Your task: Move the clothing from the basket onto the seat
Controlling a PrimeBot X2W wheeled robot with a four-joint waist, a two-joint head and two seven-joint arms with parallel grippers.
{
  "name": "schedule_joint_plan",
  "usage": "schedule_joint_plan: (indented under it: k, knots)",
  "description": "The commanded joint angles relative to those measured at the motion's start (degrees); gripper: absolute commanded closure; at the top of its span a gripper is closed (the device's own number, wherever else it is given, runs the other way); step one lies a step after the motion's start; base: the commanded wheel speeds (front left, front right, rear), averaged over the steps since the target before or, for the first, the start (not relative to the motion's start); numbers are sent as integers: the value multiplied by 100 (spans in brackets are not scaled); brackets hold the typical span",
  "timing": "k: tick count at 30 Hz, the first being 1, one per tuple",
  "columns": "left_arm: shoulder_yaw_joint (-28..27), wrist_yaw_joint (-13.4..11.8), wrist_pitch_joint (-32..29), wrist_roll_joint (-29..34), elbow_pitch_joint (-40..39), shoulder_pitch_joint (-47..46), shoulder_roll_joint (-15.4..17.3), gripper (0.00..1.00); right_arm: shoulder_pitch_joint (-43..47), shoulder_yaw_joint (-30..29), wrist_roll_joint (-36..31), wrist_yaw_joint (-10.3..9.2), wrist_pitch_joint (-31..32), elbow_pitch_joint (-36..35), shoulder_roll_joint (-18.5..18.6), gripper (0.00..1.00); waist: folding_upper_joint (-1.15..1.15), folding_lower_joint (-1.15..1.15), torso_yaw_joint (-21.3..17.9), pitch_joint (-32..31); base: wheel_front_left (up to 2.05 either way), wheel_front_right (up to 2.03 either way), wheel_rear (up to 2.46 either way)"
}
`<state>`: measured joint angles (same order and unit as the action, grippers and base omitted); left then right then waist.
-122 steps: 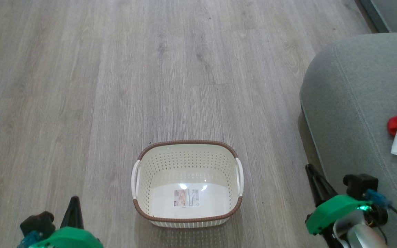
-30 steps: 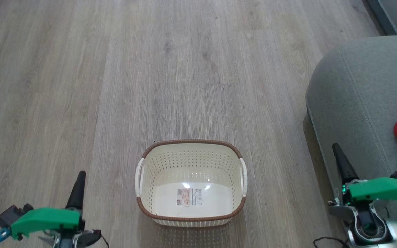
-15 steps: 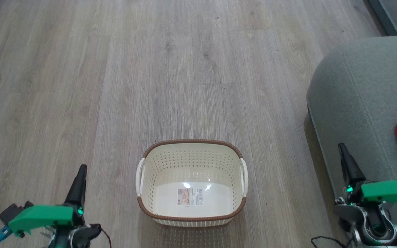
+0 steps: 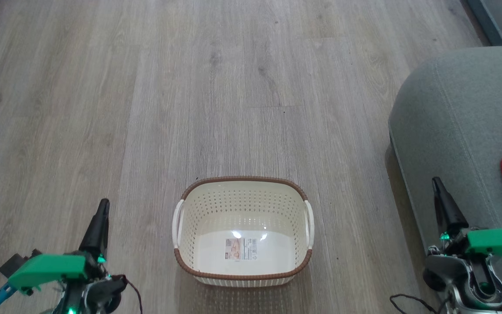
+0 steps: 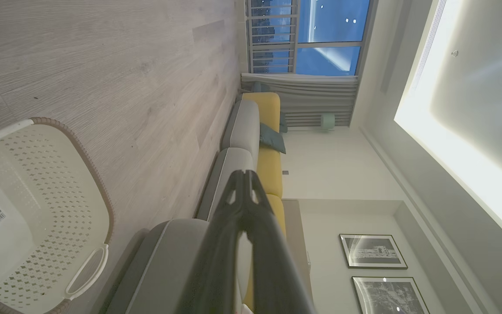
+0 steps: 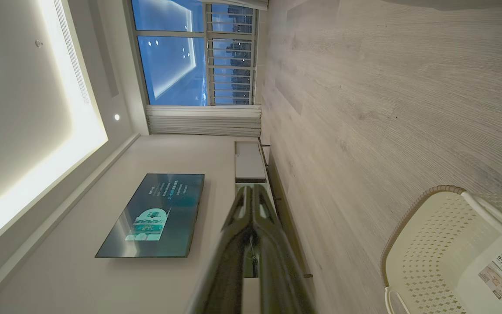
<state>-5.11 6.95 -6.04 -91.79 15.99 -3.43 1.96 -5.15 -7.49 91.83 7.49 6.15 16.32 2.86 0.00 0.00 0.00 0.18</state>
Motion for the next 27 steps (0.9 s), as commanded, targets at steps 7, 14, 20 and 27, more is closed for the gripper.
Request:
schedule_joint_plan:
  k: [7,14,20,27]
  knots:
    - [-141,54,-46,-37,-193,-277,92,100,-104,95,32,0,35,-229,2,100,0,0,0,0,0,0,0]
    - [-141,54,-46,-38,-193,-277,92,100,-104,95,32,0,35,-229,2,100,0,0,0,0,0,0,0]
    - [-141,54,-45,-38,-193,-277,92,100,-104,95,33,0,35,-229,2,100,0,0,0,0,0,0,0]
    - [-141,54,-45,-38,-193,-276,92,100,-104,96,33,0,35,-230,2,100,0,0,0,0,0,0,0]
